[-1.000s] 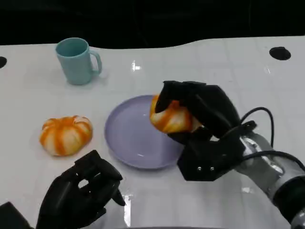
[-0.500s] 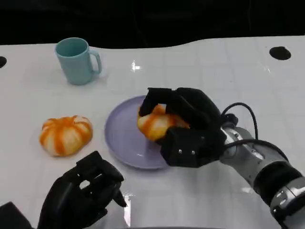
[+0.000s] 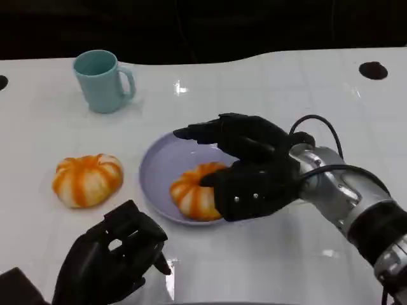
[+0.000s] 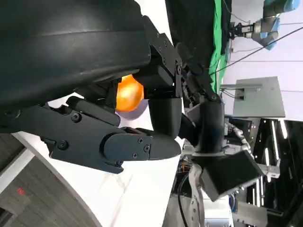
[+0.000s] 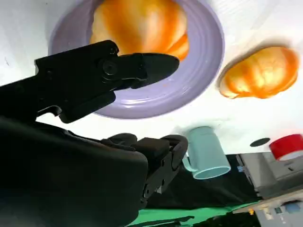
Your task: Grasp the bread from the table and place it into the plate.
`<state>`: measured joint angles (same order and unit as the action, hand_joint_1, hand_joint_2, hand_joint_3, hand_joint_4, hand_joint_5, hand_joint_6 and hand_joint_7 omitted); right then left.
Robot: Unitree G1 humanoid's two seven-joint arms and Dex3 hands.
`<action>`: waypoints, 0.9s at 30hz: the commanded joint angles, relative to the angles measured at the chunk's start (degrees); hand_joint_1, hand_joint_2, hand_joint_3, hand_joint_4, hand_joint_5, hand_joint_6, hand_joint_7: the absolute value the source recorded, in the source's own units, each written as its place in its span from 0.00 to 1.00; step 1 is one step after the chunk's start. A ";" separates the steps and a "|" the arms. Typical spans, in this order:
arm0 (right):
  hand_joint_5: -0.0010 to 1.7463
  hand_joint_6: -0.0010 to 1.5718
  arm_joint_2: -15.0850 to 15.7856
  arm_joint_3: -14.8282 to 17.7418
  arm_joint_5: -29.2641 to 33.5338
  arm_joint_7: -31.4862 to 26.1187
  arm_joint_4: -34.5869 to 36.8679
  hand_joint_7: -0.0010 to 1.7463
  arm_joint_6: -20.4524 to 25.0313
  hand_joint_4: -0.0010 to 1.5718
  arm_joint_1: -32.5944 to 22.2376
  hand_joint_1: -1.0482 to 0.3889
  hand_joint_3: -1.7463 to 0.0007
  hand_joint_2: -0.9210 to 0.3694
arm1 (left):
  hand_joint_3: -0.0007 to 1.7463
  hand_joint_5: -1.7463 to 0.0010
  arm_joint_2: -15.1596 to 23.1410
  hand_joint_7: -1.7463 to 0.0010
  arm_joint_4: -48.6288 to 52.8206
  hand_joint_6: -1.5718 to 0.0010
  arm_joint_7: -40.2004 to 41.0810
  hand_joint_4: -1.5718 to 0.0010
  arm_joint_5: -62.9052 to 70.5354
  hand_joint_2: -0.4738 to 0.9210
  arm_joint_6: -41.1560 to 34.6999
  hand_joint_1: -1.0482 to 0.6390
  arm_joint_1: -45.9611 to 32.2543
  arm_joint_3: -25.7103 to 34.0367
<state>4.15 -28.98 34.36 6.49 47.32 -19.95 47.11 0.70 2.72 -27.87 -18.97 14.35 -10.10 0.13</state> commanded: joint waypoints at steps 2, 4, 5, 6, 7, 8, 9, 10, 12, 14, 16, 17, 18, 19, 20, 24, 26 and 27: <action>0.17 0.14 3.54 1.60 -2.53 3.30 -7.82 0.00 -0.25 0.00 -4.55 0.24 0.82 0.00 | 0.20 0.00 0.46 0.17 0.63 0.65 0.53 0.61 0.96 1.00 1.17 0.31 -0.01 0.42; 0.18 0.14 4.49 2.35 -3.59 4.22 -10.67 0.00 -0.50 0.00 -6.27 0.25 0.82 0.00 | 0.21 0.00 0.47 0.17 0.90 0.65 0.42 0.61 0.93 1.00 1.36 0.31 0.11 0.50; 0.18 0.14 4.97 2.84 -4.16 4.45 -12.15 0.00 -0.70 0.01 -7.30 0.25 0.83 0.00 | 0.21 0.00 0.48 0.16 0.99 0.65 0.42 0.61 0.92 1.00 1.39 0.31 0.15 0.53; 0.19 0.15 5.31 3.23 -4.51 4.62 -13.36 0.01 -0.69 0.01 -8.12 0.25 0.83 0.00 | 0.21 0.00 0.50 0.16 1.06 0.65 0.40 0.61 0.86 1.00 1.38 0.31 0.19 0.56; 0.20 0.15 5.81 3.82 -5.08 4.37 -14.72 0.01 -1.34 0.02 -9.32 0.25 0.84 0.00 | 0.21 0.00 0.55 0.16 1.15 0.66 0.36 0.61 0.82 1.00 1.36 0.31 0.25 0.59; 0.20 0.16 6.27 4.32 -5.50 4.07 -15.95 0.01 -1.91 0.02 -10.40 0.26 0.85 0.00 | 0.21 0.00 0.60 0.16 1.28 0.66 0.29 0.61 0.80 1.00 1.41 0.31 0.31 0.62; 0.21 0.16 6.77 4.91 -6.10 3.74 -16.99 0.01 -2.90 0.03 -11.54 0.27 0.86 0.00 | 0.21 0.00 0.64 0.16 1.37 0.66 0.28 0.61 0.79 1.00 1.40 0.31 0.37 0.64; 0.22 0.17 7.37 5.66 -6.81 3.21 -18.12 0.01 -4.27 0.04 -12.92 0.27 0.86 0.00 | 0.21 0.00 0.67 0.16 1.36 0.66 0.37 0.61 0.81 1.00 1.23 0.31 0.39 0.66; 0.24 0.19 8.41 7.14 -7.89 1.89 -20.07 0.02 -6.78 0.07 -15.60 0.29 0.87 0.00 | 0.21 0.00 0.74 0.16 1.22 0.66 0.42 0.61 0.70 1.00 0.81 0.31 0.38 0.66; 0.27 0.21 9.46 8.73 -9.15 1.10 -22.31 0.03 -8.56 0.10 -18.58 0.31 0.88 0.00 | 0.21 0.00 0.77 0.16 1.28 0.66 0.39 0.61 0.69 1.00 0.88 0.31 0.40 0.71; 0.29 0.23 10.65 10.35 -10.50 0.39 -24.19 0.04 -10.86 0.13 -21.62 0.33 0.89 0.00 | 0.21 0.00 0.79 0.16 1.41 0.66 0.46 0.61 0.94 1.00 1.26 0.31 0.42 0.75; 0.33 0.26 11.22 11.11 -11.18 0.15 -24.88 0.05 -11.94 0.14 -23.07 0.35 0.89 0.00 | 0.21 0.00 0.81 0.15 1.48 0.66 0.43 0.61 0.96 1.00 1.35 0.31 0.44 0.76; 0.35 0.27 11.55 11.58 -11.60 0.07 -25.31 0.05 -12.55 0.15 -23.96 0.35 0.89 0.00 | 0.21 0.00 0.81 0.15 1.52 0.66 0.38 0.61 0.95 1.00 1.40 0.30 0.46 0.77; 0.36 0.28 12.03 12.32 -12.19 -0.13 -25.94 0.06 -13.30 0.15 -25.43 0.36 0.89 0.00 | 0.21 0.00 0.81 0.15 1.51 0.66 0.36 0.61 0.88 1.00 1.32 0.30 0.45 0.79; 0.38 0.33 12.40 13.03 -12.69 -0.40 -26.55 0.08 -13.94 0.18 -26.85 0.39 0.89 0.00 | 0.21 0.00 0.79 0.14 1.48 0.67 0.35 0.61 0.75 1.00 1.17 0.31 0.40 0.82; 0.47 0.42 13.02 15.30 -14.24 -1.22 -28.73 0.12 -15.39 0.24 -31.22 0.48 0.93 0.00 | 0.21 0.00 0.74 0.14 1.49 0.67 0.22 0.61 0.65 1.00 1.43 0.31 0.27 0.88; 0.57 0.48 12.79 16.59 -15.46 -2.12 -29.57 0.18 -16.69 0.31 -33.38 0.53 0.94 0.01 | 0.21 0.00 0.78 0.14 1.40 0.67 0.30 0.61 0.69 1.00 1.33 0.32 0.25 0.93; 0.61 0.48 12.63 17.24 -15.97 -2.73 -29.78 0.22 -17.71 0.33 -34.34 0.54 0.94 0.02 | 0.21 0.00 0.80 0.14 1.32 0.67 0.35 0.61 0.67 1.00 1.22 0.32 0.23 0.95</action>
<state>16.23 -13.83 20.34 5.34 18.85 -35.54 14.88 0.81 3.90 -27.86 -18.45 15.08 -9.49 0.44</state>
